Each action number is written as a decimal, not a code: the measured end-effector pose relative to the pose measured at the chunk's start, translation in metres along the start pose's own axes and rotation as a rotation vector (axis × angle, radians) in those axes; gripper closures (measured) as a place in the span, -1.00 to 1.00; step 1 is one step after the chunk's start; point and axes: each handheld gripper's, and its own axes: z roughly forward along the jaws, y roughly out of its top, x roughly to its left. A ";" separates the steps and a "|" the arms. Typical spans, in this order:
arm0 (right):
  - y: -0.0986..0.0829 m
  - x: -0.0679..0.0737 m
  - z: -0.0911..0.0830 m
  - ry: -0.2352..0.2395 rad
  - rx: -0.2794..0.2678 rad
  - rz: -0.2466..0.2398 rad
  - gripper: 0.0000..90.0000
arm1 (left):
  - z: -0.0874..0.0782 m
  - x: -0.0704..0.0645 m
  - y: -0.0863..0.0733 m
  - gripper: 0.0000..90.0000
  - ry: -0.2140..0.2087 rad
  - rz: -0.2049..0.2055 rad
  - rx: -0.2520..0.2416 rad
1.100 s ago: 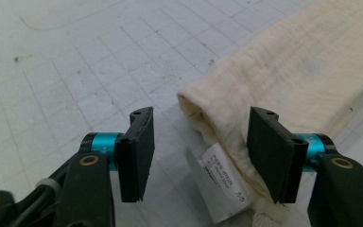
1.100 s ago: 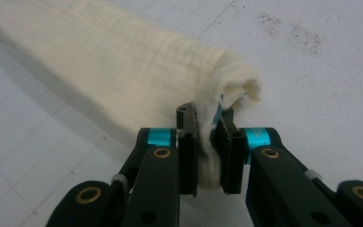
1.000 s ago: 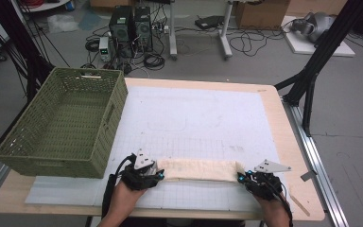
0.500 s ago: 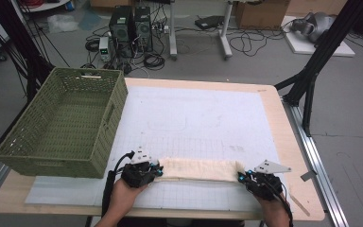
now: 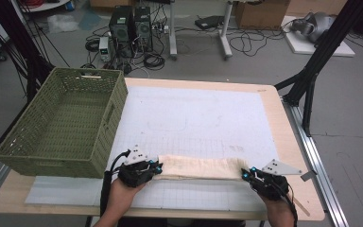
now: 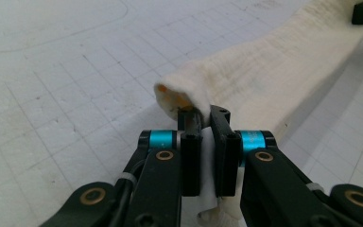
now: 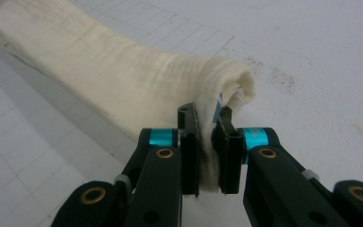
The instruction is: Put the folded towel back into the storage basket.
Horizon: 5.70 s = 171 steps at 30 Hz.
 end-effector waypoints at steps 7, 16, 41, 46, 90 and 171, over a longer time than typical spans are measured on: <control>0.006 0.005 -0.004 -0.006 -0.027 -0.034 0.83 | -0.009 0.006 0.002 0.85 -0.009 0.005 -0.058; 0.011 0.009 -0.009 -0.001 -0.077 -0.044 0.83 | -0.022 0.004 0.008 0.85 -0.011 0.055 -0.138; 0.030 0.004 -0.019 0.042 -0.200 -0.091 0.83 | -0.048 0.000 0.018 0.85 0.002 0.112 -0.230; 0.042 0.004 -0.014 0.051 -0.212 -0.106 0.83 | -0.059 0.000 0.019 0.85 0.013 0.118 -0.248; 0.147 0.002 0.047 0.149 -0.247 -0.205 0.83 | -0.124 0.005 0.024 0.85 0.111 0.133 -0.369; 0.336 0.138 0.226 0.360 -0.224 -0.376 0.84 | -0.248 0.070 -0.022 0.85 0.434 0.015 -0.484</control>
